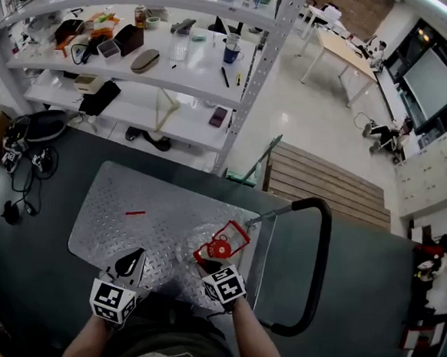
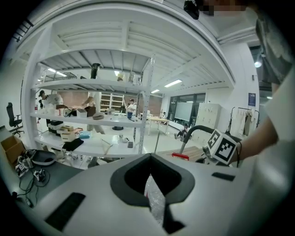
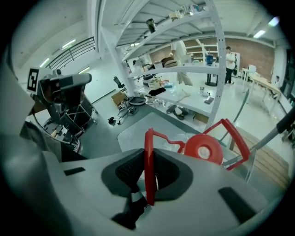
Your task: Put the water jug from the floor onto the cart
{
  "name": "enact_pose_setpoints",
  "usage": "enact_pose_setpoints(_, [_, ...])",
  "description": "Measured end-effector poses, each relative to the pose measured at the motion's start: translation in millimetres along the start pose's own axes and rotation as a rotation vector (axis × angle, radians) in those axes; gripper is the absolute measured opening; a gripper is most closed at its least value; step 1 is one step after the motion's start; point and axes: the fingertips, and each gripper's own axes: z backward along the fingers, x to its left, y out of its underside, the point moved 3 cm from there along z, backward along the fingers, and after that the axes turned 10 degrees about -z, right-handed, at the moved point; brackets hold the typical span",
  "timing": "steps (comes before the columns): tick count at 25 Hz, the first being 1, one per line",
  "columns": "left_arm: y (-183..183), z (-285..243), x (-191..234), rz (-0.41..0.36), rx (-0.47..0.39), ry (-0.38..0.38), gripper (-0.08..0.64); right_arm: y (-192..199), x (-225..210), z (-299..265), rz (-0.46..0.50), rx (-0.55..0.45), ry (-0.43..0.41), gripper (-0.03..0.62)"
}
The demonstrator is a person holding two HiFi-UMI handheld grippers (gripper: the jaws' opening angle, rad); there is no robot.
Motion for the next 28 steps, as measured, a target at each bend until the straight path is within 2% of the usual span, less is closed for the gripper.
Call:
enact_pose_setpoints(6, [-2,3,-2,-0.021,0.001,0.043,0.008,15,21,-10,0.097,0.079,-0.03,0.041])
enact_pose_setpoints(13, [-8,6,-1,-0.051,-0.009,0.068,0.008,16,33,-16,-0.03,0.003,-0.048,0.058])
enact_pose_setpoints(18, [-17,5,-7,-0.065,-0.033,0.068,0.008,15,31,5,-0.068,-0.059,-0.035,0.087])
enact_pose_setpoints(21, [-24,4,-15,-0.07,-0.05,0.073,0.008,8,24,32,-0.089,-0.148,-0.008,0.086])
enact_pose_setpoints(28, [-52,8,-37,-0.065,-0.144,0.042,0.008,-23,0,105,-0.152,-0.443,0.037,0.086])
